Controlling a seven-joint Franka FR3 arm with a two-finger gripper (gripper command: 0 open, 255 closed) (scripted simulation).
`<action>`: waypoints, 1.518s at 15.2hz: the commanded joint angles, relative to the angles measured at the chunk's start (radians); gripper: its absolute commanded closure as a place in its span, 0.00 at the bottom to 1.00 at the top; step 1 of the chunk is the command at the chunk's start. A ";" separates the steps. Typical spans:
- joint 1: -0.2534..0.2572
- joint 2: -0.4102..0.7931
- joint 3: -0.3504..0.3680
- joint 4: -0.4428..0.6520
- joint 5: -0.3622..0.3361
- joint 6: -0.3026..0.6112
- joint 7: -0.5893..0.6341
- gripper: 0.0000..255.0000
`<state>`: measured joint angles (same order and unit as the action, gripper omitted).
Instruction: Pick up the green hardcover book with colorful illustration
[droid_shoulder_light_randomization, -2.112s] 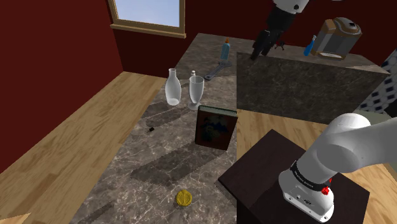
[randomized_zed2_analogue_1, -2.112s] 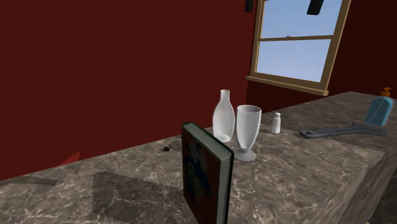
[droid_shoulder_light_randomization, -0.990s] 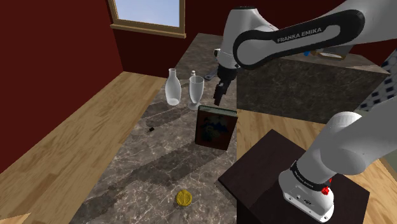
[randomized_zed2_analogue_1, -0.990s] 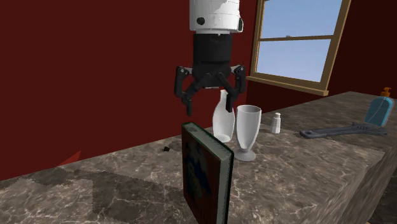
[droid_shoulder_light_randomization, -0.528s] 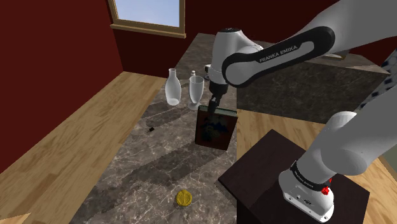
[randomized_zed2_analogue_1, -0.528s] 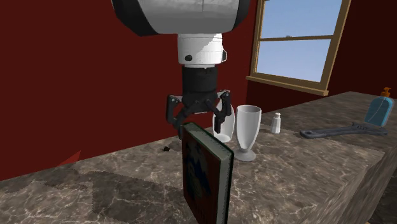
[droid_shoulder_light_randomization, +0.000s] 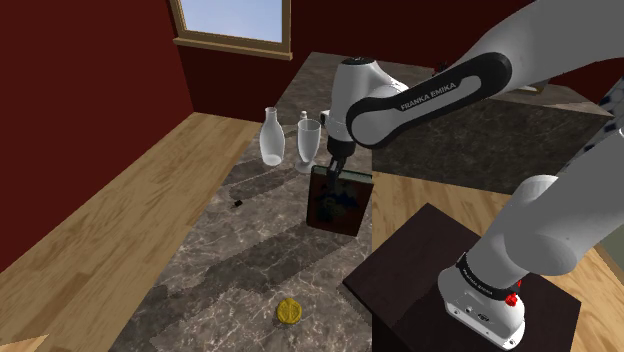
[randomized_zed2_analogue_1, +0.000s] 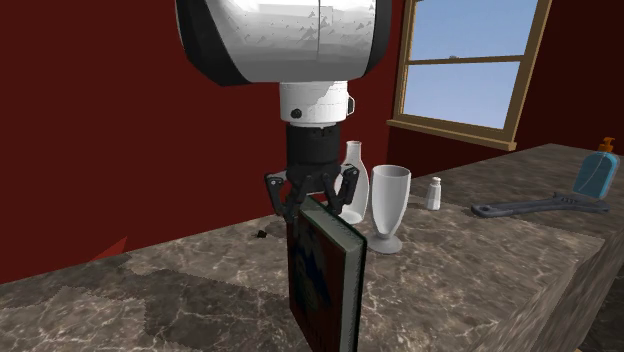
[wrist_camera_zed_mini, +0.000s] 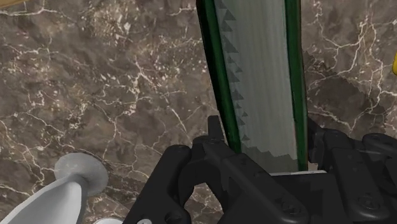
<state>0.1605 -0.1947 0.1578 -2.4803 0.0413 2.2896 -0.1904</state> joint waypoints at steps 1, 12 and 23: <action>0.000 0.001 0.000 -0.001 0.000 0.001 0.000 1.00; 0.001 -0.032 -0.002 0.026 0.004 -0.058 -0.003 1.00; 0.001 -0.101 -0.010 0.116 0.009 -0.217 -0.009 1.00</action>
<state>0.1614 -0.2900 0.1485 -2.3736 0.0494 2.0853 -0.1992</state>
